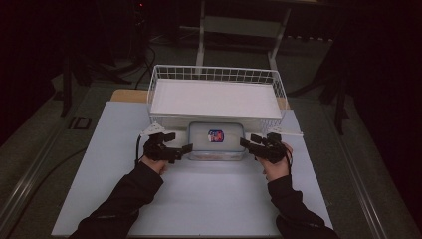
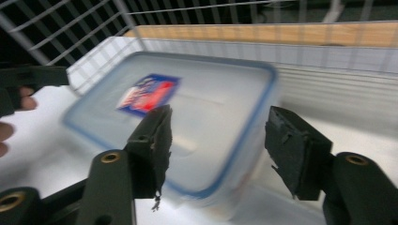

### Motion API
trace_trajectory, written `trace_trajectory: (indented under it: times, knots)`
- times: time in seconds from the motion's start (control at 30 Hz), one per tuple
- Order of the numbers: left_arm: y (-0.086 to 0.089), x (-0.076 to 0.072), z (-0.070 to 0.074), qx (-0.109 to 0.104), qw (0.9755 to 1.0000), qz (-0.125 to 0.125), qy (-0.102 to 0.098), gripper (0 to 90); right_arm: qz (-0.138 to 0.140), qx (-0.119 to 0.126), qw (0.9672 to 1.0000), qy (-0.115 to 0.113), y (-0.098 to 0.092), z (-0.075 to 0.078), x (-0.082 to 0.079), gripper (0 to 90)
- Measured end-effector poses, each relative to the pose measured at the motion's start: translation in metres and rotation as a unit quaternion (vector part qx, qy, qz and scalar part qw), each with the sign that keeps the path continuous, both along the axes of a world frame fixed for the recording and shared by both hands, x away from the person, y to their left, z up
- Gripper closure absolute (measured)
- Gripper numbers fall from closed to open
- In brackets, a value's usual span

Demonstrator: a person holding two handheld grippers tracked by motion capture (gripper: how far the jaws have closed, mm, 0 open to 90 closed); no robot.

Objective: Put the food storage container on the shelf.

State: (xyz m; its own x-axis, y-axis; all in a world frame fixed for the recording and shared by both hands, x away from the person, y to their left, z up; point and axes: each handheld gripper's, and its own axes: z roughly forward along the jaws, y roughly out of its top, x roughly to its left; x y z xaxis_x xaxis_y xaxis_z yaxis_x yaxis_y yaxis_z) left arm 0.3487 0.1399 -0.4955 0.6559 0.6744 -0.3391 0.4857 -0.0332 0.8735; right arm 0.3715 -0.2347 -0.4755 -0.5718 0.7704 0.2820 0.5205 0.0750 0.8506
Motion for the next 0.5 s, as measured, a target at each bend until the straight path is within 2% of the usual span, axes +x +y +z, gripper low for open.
trace_trajectory:
  times: [0.07,0.13,0.2,0.27,0.33,0.37,0.4,0.5]
  knots:
    - [0.000,-0.008,0.003,0.009,0.9999,-0.007,-0.005,1.3,0.013,0.001,0.9999,0.000,0.003,0.002,-0.006,43.9]
    - [0.002,-0.016,0.005,0.006,0.9998,-0.018,-0.006,0.8,0.025,-0.003,0.9997,-0.002,0.007,0.004,-0.013,48.5]
    - [0.003,-0.024,0.008,0.009,0.9996,-0.022,-0.015,0.8,0.033,-0.008,0.9994,-0.004,0.011,0.005,-0.019,51.7]
    - [0.003,-0.031,0.011,0.018,0.9993,-0.029,-0.017,0.7,0.039,-0.012,0.9992,-0.006,0.015,0.004,-0.024,54.5]
    - [0.004,-0.035,0.012,0.018,0.9992,-0.030,-0.018,0.4,0.045,-0.010,0.9989,-0.002,0.018,0.003,-0.026,56.2]
    - [0.005,-0.042,0.013,0.021,0.9991,-0.033,-0.017,0.4,0.048,-0.011,0.9988,0.001,0.020,0.003,-0.028,57.9]
    - [0.005,-0.046,0.014,0.022,0.9990,-0.033,-0.020,0.3,0.058,-0.016,0.9982,0.006,0.025,0.001,-0.033,63.7]
    - [0.007,-0.055,0.013,0.023,0.9988,-0.039,-0.018,0.3,0.072,-0.021,0.9972,0.008,0.032,-0.001,-0.039,73.1]
